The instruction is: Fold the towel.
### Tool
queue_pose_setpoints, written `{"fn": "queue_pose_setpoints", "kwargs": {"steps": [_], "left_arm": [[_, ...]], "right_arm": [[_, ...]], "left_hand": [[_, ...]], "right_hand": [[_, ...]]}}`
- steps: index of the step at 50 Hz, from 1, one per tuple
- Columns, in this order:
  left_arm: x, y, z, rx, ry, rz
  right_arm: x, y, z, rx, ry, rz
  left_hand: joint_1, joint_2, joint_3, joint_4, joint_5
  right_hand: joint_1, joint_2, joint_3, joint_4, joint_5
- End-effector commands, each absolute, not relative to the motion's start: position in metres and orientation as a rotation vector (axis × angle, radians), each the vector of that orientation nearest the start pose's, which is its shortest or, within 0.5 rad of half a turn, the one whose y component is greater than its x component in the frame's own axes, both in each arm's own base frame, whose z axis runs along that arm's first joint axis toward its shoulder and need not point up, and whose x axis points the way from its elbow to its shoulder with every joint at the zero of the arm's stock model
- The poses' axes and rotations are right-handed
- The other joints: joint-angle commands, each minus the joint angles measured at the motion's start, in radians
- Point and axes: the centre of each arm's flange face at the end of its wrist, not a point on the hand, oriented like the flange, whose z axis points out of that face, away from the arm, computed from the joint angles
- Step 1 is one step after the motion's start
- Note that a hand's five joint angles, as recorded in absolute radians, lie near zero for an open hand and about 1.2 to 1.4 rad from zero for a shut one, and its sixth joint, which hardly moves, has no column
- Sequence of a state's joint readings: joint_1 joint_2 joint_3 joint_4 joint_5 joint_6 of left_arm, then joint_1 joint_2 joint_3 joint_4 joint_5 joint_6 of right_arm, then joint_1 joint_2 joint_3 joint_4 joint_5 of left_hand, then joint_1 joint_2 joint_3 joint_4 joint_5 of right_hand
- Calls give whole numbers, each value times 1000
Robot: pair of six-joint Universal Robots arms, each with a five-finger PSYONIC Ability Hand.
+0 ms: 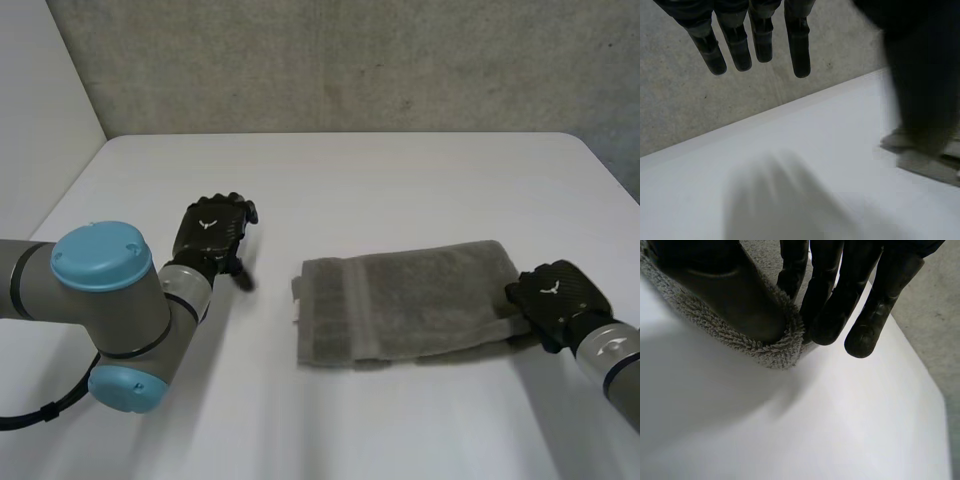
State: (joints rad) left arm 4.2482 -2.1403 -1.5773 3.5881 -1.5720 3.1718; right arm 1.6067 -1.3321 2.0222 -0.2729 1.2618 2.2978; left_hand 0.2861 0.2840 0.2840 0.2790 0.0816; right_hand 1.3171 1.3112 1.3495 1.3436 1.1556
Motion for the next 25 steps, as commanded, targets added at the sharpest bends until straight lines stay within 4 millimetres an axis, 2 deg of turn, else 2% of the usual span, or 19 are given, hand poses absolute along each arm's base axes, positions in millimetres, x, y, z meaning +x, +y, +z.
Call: {"fn": "queue_pose_setpoints", "kwargs": {"steps": [1,2,4,5,7,8,9,10,12,13,15,16,18,21,23,24,25], "left_arm": [[-292,-290,149,628,2514,-2248],[-292,-291,151,625,2510,-2254],[-291,-290,153,620,2506,-2260],[-291,-290,154,616,2504,-2264],[-290,-290,155,609,2501,-2265],[-289,-289,157,604,2497,-2271],[-289,-289,157,604,2497,-2271],[-288,-289,159,598,2489,-2281],[-286,-290,161,593,2483,-2286],[-285,-290,163,588,2479,-2290],[-284,-291,163,581,2476,-2290],[-283,-292,163,575,2478,-2288],[-283,-292,163,571,2477,-2287],[-283,-292,163,568,2480,-2288],[-282,-292,163,559,2485,-2289],[-281,-293,163,546,2490,-2291],[-281,-294,163,534,2498,-2293]], "right_arm": [[223,-244,180,-1574,2102,-1919],[223,-244,180,-1574,2101,-1919],[257,-228,195,-1561,1953,-1950],[258,-228,195,-1561,1952,-1950],[292,-204,202,-1604,1817,-1958],[292,-204,202,-1604,1816,-1958],[312,-187,198,-1659,1745,-1930],[312,-186,198,-1660,1744,-1930],[344,-156,186,-1766,1644,-1883],[344,-156,186,-1766,1643,-1883],[361,-140,170,-1824,1618,-1837],[361,-140,170,-1824,1618,-1837],[368,-134,152,-1864,1633,-1788],[372,-132,147,-1870,1633,-1773],[375,-127,145,-1866,1626,-1763],[375,-127,145,-1866,1626,-1763],[374,-128,147,-1841,1634,-1772]], "left_hand": [[-61,-59,-59,-54,-31],[-61,-59,-59,-54,-31],[-70,-68,-68,-63,-40],[-75,-73,-73,-68,-45],[-78,-76,-76,-71,-48],[-81,-79,-79,-74,-51],[-81,-79,-79,-74,-51],[-81,-79,-79,-74,-51],[-84,-82,-82,-77,-54],[-87,-85,-85,-80,-57],[-87,-85,-85,-80,-57],[-87,-85,-85,-80,-57],[-87,-85,-85,-80,-57],[-90,-88,-88,-83,-60],[-87,-85,-85,-80,-57],[-87,-85,-85,-80,-57],[-87,-85,-85,-80,-57]], "right_hand": [[79,85,47,53,66],[79,85,47,53,66],[79,85,47,53,66],[79,85,47,53,66],[79,85,47,53,66],[79,85,47,53,66],[79,85,47,53,66],[79,85,47,53,66],[79,85,47,53,66],[79,85,47,53,66],[79,85,47,53,66],[79,85,47,53,66],[79,85,47,53,66],[79,85,47,53,66],[-340,-335,-373,-367,-354],[-343,-337,-375,-369,-356],[-502,-497,-535,-529,-515]]}}
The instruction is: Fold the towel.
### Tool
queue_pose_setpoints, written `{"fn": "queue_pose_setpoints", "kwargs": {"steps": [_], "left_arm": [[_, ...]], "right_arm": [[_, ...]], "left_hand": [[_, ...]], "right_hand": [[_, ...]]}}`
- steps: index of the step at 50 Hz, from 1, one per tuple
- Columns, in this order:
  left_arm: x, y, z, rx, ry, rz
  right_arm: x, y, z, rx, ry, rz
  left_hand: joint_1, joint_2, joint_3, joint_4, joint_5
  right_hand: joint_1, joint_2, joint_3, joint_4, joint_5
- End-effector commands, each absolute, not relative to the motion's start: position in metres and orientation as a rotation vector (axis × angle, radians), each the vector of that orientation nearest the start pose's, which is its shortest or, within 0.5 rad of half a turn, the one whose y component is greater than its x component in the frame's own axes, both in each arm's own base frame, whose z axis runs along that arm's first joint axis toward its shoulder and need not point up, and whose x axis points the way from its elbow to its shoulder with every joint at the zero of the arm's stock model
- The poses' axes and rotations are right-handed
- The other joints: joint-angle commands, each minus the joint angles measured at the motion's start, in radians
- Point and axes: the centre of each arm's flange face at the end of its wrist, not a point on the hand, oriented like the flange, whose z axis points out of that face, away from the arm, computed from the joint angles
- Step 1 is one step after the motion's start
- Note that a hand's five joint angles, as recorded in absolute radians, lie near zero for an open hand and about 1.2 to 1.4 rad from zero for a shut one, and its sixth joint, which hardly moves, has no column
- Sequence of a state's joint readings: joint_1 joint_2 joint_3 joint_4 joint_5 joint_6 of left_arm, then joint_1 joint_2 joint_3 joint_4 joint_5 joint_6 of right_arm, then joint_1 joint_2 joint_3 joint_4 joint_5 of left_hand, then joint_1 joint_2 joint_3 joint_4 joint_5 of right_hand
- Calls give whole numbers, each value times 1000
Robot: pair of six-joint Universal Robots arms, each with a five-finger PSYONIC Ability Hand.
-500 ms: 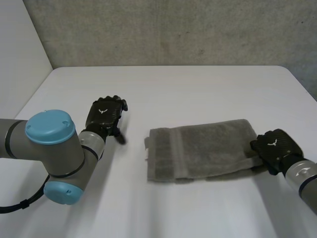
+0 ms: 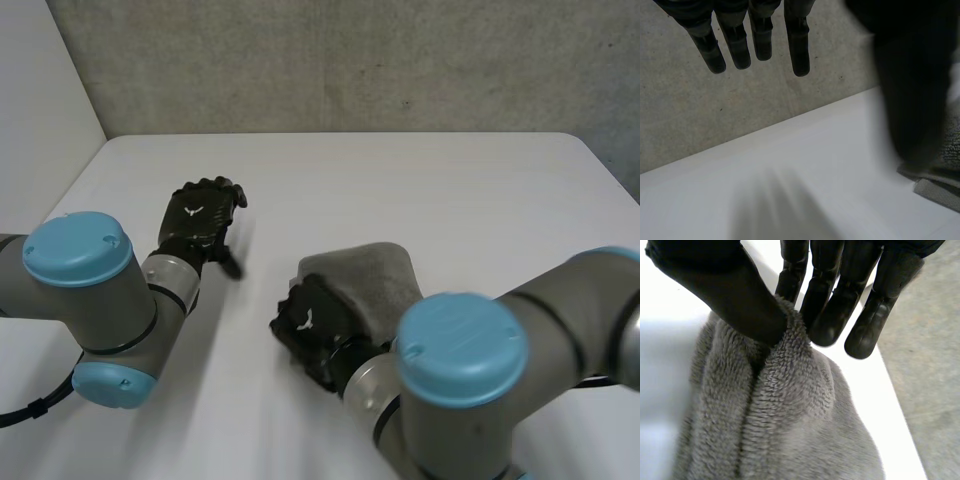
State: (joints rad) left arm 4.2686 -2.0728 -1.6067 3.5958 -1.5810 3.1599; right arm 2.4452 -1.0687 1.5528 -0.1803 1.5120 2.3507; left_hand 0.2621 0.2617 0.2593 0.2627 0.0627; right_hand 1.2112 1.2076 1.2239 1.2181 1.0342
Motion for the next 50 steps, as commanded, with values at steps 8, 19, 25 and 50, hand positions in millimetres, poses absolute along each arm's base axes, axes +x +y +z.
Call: {"fn": "queue_pose_setpoints", "kwargs": {"steps": [8,19,25,50], "left_arm": [[-283,-291,162,515,2536,-2300],[-313,-259,166,675,2704,-2361],[-325,-245,161,755,2790,-2352],[-339,-226,124,871,2891,-2197]], "right_arm": [[362,-148,190,-1546,1739,-1865],[292,-228,204,-1117,2007,-1860],[268,-246,187,-959,2061,-1721],[268,-253,120,-762,2184,-1387]], "left_hand": [[-66,-66,-63,-67,-41],[-63,-63,-60,-64,-38],[-60,-60,-58,-61,-35],[-57,-57,-55,-58,-33]], "right_hand": [[-1037,-1033,-1049,-1044,-1034],[-1037,-1033,-1049,-1044,-1034],[-1037,-1033,-1049,-1044,-1034],[-1037,-1033,-1049,-1044,-1034]]}}
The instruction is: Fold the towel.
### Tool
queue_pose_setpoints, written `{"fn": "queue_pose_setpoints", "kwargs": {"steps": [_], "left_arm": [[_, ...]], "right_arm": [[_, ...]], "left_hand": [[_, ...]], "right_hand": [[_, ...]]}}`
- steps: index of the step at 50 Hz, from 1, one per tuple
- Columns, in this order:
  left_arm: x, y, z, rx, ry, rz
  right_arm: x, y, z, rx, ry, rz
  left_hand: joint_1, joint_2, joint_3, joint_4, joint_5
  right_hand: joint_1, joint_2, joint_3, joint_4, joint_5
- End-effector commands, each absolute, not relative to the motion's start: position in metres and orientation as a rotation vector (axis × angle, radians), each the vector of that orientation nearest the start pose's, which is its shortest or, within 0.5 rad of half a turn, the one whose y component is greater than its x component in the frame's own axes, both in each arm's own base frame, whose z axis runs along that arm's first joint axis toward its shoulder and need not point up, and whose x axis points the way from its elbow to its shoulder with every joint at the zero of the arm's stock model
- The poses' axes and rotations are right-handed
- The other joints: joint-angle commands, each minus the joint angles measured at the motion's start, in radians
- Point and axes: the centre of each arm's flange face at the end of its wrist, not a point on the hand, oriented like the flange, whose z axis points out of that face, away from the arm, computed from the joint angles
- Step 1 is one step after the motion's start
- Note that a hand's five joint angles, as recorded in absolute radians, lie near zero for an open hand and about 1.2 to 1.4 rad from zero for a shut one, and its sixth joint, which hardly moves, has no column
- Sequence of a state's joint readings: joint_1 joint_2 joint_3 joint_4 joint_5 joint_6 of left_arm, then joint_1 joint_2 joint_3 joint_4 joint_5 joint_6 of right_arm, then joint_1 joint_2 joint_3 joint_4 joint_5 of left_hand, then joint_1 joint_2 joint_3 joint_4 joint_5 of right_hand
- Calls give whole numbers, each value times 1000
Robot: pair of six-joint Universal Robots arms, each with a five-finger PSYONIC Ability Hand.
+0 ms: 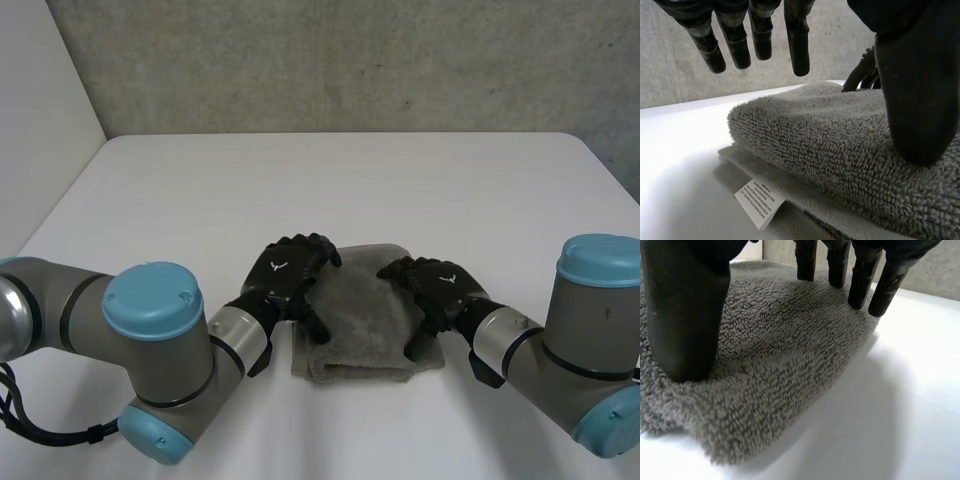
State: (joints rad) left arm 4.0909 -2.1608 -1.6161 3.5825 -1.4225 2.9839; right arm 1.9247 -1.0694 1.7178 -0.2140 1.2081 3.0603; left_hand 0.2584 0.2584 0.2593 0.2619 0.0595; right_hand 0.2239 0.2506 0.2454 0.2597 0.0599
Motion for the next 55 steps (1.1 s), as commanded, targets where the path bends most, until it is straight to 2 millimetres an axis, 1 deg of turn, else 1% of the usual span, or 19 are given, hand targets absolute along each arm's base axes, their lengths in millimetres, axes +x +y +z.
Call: {"fn": "queue_pose_setpoints", "kwargs": {"steps": [1,10,13,15,16,17,18,19,21,22,23,24,25,26,27,29,32,37,55], "left_arm": [[-339,-226,124,-594,-1972,1501],[-340,-227,124,-599,-1972,1500],[-340,-227,126,-598,-1969,1503],[-338,-230,138,-588,-1961,1521],[-337,-231,151,-581,-1949,1537],[-337,-231,151,-581,-1949,1537],[-337,-232,167,-577,-1933,1551],[-337,-232,167,-577,-1933,1551],[-335,-233,199,-568,-1912,1576],[-335,-233,199,-568,-1912,1576],[-333,-234,213,-566,-1918,1577],[-331,-235,227,-560,-1926,1581],[-331,-235,227,-560,-1926,1581],[-328,-235,241,-556,-1927,1585],[-328,-235,242,-556,-1927,1585],[-321,-232,267,-542,-1940,1598],[-309,-233,283,-512,-1968,1610],[-290,-240,299,-446,-1982,1671],[-274,-251,306,-331,-2034,1774]], "right_arm": [[268,-253,120,-762,2184,-1387],[268,-254,120,-763,2182,-1388],[269,-254,127,-766,2168,-1401],[270,-258,151,-760,2120,-1485],[270,-258,151,-760,2119,-1486],[272,-258,170,-763,2074,-1543],[272,-258,189,-759,2033,-1602],[272,-258,189,-759,2033,-1603],[272,-257,224,-743,1965,-1690],[272,-257,224,-742,1964,-1690],[271,-255,241,-736,1942,-1729],[271,-255,241,-736,1942,-1730],[269,-255,255,-716,1936,-1773],[266,-257,270,-687,1935,-1825],[266,-257,270,-686,1935,-1826],[258,-261,292,-617,1960,-1931],[250,-265,300,-531,2013,-2009],[240,-269,300,-425,2096,-2080],[243,-266,303,-474,2109,-2122]], "left_hand": [[-54,-54,-55,-57,-29],[-57,-57,-58,-60,-32],[-51,-51,-52,-54,-26],[-42,-42,-43,-46,-18],[-42,-42,-43,-45,-18],[-42,-42,-43,-45,-18],[-42,-42,-43,-45,-18],[-42,-42,-43,-45,-18],[-51,-51,-52,-54,-26],[-51,-51,-52,-54,-26],[-59,-59,-60,-63,-35],[-71,-71,-72,-75,-47],[-71,-71,-72,-75,-47],[-74,-74,-75,-78,-50],[-74,-74,-75,-78,-50],[-77,-77,-78,-81,-53],[-77,-77,-78,-81,-53],[-77,-77,-78,-81,-53],[-77,-77,-78,-81,-53]], "right_hand": [[-49,-76,-71,-85,-60],[-49,-76,-71,-85,-60],[-49,-76,-71,-85,-60],[-49,-76,-71,-85,-60],[-49,-76,-71,-85,-60],[-49,-76,-71,-85,-60],[-49,-76,-71,-85,-60],[-49,-76,-71,-85,-60],[-49,-76,-71,-85,-60],[-49,-76,-71,-85,-60],[-49,-76,-71,-85,-60],[-49,-76,-71,-85,-60],[-49,-76,-71,-85,-60],[-49,-76,-71,-85,-60],[-49,-76,-71,-85,-60],[-49,-76,-71,-85,-60],[-49,-76,-71,-85,-60],[-49,-76,-71,-85,-60],[-49,-76,-71,-85,-60]]}}
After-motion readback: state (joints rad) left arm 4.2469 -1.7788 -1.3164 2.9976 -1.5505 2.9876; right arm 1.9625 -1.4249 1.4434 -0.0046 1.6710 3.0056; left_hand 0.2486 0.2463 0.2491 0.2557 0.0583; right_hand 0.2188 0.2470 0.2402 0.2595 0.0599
